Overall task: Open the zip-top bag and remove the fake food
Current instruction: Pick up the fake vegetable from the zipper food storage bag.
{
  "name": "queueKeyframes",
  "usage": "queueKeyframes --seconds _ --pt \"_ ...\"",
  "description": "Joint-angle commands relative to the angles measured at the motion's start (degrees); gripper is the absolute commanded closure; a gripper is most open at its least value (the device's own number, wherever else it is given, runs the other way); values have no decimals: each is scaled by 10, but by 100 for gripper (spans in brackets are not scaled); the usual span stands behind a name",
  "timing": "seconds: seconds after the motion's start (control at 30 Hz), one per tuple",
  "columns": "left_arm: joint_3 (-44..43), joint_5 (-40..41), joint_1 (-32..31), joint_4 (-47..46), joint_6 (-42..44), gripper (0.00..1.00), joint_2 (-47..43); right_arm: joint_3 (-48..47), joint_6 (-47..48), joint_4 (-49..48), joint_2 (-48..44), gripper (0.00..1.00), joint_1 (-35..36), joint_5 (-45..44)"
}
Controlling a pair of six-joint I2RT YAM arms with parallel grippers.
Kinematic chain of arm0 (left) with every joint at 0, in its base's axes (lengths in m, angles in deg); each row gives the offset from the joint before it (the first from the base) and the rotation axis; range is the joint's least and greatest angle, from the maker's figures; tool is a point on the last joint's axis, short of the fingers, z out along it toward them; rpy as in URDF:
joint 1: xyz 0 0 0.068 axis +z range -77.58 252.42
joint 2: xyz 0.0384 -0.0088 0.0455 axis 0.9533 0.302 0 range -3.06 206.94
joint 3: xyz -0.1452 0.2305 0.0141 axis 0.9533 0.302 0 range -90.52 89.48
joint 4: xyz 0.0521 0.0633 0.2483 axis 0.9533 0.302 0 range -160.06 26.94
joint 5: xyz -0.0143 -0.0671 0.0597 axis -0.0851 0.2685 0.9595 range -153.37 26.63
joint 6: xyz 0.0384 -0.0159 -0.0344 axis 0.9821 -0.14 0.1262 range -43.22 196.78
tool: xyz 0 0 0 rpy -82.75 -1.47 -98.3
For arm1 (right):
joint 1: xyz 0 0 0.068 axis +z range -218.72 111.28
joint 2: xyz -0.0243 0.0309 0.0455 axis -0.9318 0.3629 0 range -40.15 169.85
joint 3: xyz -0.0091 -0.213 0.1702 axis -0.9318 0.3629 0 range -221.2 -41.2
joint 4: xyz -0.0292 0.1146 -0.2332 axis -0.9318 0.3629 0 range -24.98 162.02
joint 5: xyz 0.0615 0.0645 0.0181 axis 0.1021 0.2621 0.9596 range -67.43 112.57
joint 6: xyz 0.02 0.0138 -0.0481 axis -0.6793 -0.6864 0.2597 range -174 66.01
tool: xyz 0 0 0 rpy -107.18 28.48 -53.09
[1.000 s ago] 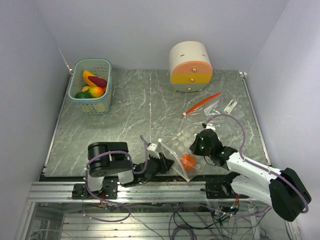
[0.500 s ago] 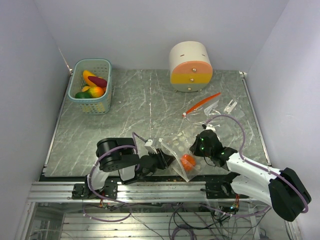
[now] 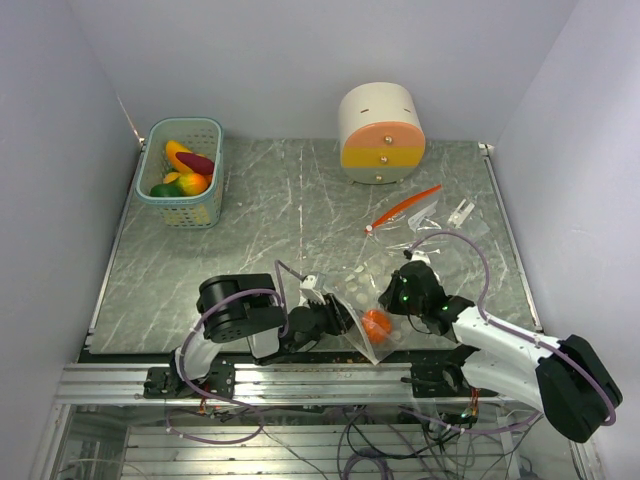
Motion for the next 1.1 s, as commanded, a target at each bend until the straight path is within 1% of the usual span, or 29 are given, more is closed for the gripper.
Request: queueKeyframes --seconds 0.0,0.1,0.3,0.4,0.57,0.7,0.83,1.0,1.07 --pt "-4 -4 6 -40 10 56 -14 12 3 -5 -7 100 -4 1" --pt "2 8 5 -23 15 51 -44 15 2 -15 -2 100 -4 5" --pt "1 -11 5 -15 22 31 -74 18 1 -24 7 100 -4 9" --pt "-8 -33 6 -19 19 24 -69 18 1 -23 7 100 -5 8" --pt "-22 -58 -2 -2 15 21 -50 16 5 -14 1 100 -5 2" --pt "-34 -67 -28 43 47 16 -63 17 6 -16 3 100 -5 1" --pt "-41 -68 -47 117 74 16 -95 17 7 -23 12 100 -4 4" --pt "-71 -46 -69 258 107 15 -127 15 6 -27 13 100 -4 5" --pt "-90 -36 -76 299 117 14 -130 14 5 -29 14 100 -4 8"
